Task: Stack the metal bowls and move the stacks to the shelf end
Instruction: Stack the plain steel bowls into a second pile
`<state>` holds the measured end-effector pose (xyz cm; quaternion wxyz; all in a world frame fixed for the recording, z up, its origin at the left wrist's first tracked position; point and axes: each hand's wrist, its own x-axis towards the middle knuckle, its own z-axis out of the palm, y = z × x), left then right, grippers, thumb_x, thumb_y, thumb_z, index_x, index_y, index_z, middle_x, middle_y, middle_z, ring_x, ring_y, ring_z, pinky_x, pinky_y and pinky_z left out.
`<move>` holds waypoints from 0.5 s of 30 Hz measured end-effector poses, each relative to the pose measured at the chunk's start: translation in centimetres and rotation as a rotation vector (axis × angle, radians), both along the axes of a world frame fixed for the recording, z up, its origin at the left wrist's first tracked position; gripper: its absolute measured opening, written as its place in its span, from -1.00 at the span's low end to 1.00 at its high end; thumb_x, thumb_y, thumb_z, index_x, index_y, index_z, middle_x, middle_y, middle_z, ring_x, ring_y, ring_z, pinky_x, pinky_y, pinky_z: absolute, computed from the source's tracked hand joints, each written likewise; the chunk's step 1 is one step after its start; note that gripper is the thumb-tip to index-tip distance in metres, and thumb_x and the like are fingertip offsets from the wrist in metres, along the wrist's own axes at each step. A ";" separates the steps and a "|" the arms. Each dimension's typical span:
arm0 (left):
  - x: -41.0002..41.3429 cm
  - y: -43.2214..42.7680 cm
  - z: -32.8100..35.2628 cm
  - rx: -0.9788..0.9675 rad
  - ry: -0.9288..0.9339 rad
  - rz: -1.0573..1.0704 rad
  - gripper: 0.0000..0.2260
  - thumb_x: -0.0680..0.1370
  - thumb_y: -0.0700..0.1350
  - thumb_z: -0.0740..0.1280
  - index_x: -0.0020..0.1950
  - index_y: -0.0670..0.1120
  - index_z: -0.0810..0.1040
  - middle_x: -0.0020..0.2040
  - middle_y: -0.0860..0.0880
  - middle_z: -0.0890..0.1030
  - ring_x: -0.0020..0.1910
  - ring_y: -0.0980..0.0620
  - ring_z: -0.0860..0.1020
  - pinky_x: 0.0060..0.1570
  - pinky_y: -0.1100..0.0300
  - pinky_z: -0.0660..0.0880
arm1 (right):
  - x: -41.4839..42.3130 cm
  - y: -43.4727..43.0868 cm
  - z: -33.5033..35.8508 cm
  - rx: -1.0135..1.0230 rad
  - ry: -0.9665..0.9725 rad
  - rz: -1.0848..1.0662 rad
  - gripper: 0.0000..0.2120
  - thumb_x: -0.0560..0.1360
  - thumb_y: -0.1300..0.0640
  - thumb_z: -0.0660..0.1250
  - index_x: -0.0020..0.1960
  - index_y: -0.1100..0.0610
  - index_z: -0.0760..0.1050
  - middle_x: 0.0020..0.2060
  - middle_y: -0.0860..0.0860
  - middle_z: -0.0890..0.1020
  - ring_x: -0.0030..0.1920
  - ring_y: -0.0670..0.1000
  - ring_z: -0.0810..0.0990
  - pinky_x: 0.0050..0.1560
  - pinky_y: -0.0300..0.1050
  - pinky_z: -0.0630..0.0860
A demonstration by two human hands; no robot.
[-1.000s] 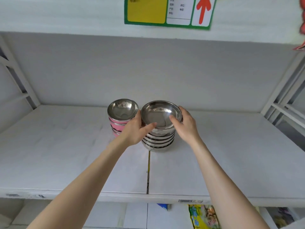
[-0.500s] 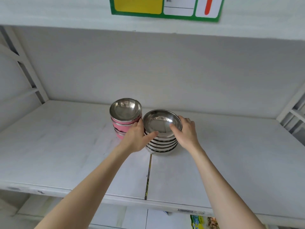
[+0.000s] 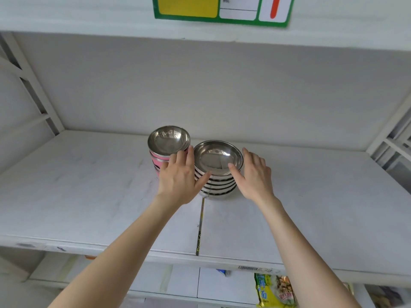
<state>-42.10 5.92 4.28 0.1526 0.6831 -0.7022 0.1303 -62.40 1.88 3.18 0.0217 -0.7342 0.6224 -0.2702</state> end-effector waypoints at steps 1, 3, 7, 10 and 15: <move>0.1 0.4 0.0 -0.044 -0.032 -0.013 -0.21 0.52 0.37 0.01 0.53 -0.19 0.25 0.20 -0.16 0.52 0.13 -0.17 0.50 -0.03 -0.05 0.46 | -0.1 0.5 0.1 -0.032 0.026 0.003 -0.35 0.56 -0.21 0.13 0.50 0.16 0.19 0.38 0.14 0.41 0.36 0.19 0.34 0.21 0.14 0.34; 0.2 1.2 0.1 -0.133 -0.076 -0.048 -0.26 0.53 0.33 0.05 0.50 -0.18 0.32 0.17 -0.17 0.55 0.07 -0.18 0.52 -0.07 -0.06 0.46 | -0.4 1.4 0.3 -0.078 0.074 0.003 -0.35 0.55 -0.22 0.12 0.50 0.15 0.20 0.38 0.14 0.42 0.36 0.17 0.35 0.24 0.14 0.32; 0.3 2.8 -0.1 -0.185 -0.102 -0.111 -0.33 0.55 0.27 0.14 0.51 -0.16 0.32 0.28 -0.22 0.52 0.17 -0.22 0.51 0.09 -0.18 0.46 | -0.8 3.2 0.3 -0.140 0.179 -0.010 -0.35 0.55 -0.22 0.12 0.50 0.15 0.21 0.38 0.19 0.41 0.40 0.18 0.33 0.30 0.17 0.28; 0.5 4.1 -0.8 -0.179 -0.098 -0.120 -0.35 0.56 0.26 0.15 0.52 -0.13 0.32 0.38 -0.27 0.46 0.32 -0.26 0.46 0.23 -0.28 0.40 | -0.9 4.8 -0.1 -0.161 0.205 -0.014 -0.33 0.54 -0.24 0.07 0.50 0.16 0.22 0.40 0.22 0.40 0.42 0.20 0.32 0.32 0.21 0.27; 0.7 5.5 -2.8 -0.090 -0.036 -0.116 -0.33 0.56 0.28 0.09 0.51 -0.13 0.33 0.41 -0.28 0.44 0.33 -0.27 0.45 0.25 -0.25 0.37 | -0.8 6.4 -2.0 -0.079 0.069 -0.012 -0.30 0.53 -0.27 0.04 0.51 0.15 0.19 0.45 0.19 0.35 0.46 0.18 0.27 0.36 0.16 0.23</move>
